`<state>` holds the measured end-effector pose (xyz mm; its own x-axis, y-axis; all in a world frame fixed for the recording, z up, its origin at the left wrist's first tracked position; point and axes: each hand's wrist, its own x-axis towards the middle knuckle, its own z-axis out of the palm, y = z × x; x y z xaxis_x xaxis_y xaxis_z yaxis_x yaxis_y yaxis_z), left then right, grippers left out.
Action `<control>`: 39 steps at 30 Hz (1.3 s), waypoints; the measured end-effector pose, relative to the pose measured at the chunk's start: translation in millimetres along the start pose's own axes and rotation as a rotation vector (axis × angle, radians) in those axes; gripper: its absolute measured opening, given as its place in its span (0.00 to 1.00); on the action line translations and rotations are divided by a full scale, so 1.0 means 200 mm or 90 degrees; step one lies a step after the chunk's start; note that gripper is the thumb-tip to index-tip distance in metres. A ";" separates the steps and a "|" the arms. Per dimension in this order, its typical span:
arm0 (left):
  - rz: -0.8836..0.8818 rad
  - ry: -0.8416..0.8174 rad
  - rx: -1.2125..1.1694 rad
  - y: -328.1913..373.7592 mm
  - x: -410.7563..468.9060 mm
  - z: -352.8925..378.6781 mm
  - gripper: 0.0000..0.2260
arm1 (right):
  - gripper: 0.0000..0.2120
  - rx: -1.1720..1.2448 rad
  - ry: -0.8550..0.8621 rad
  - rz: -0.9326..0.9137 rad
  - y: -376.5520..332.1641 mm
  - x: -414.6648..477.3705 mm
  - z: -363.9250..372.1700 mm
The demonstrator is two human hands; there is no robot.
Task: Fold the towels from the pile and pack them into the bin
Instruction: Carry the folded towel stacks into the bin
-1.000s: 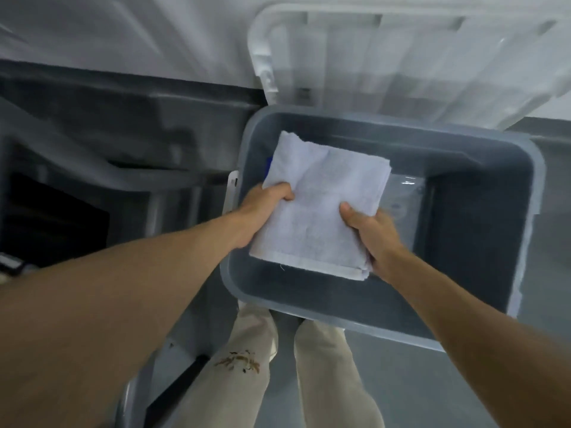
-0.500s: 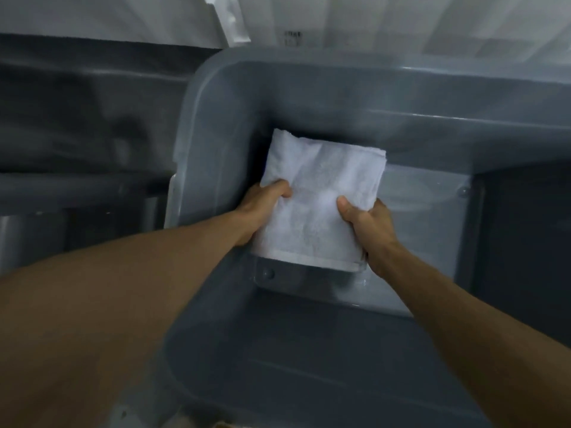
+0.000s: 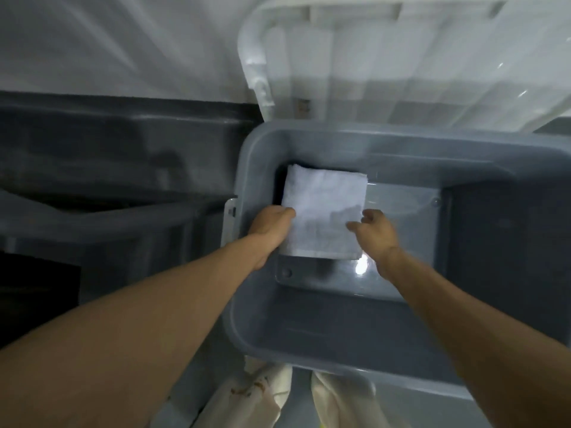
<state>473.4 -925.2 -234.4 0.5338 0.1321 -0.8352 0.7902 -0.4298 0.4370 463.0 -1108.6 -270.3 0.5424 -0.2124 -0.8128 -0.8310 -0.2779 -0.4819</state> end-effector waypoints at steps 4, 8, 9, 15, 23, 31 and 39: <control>0.010 0.002 0.003 0.17 -0.33 -0.17 0.09 | 0.21 0.017 -0.007 0.010 -0.22 -0.35 -0.06; 0.037 -0.019 0.019 0.34 -0.75 -0.40 0.06 | 0.19 0.027 -0.030 0.009 -0.47 -0.80 -0.13; 0.050 -0.028 0.030 0.39 -0.89 -0.47 0.06 | 0.19 0.023 -0.035 0.000 -0.54 -0.94 -0.16; 0.129 -0.067 0.092 0.56 -1.46 -0.74 0.09 | 0.10 -0.033 -0.040 -0.064 -0.82 -1.54 -0.38; 0.210 -0.036 0.093 0.53 -2.04 -0.86 0.06 | 0.14 -0.058 -0.021 -0.221 -0.90 -2.23 -0.57; 0.269 0.022 -0.031 0.31 -2.75 -0.88 0.08 | 0.09 -0.028 -0.040 -0.332 -0.66 -2.93 -0.69; 0.261 0.100 -0.055 0.08 -3.27 -1.23 0.09 | 0.08 -0.043 -0.096 -0.359 -0.66 -3.35 -0.48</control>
<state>210.5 -798.7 400.0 0.8419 0.1035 -0.5297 0.5229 -0.3991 0.7532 221.3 -1018.6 369.5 0.8707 0.1196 -0.4770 -0.4070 -0.3690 -0.8355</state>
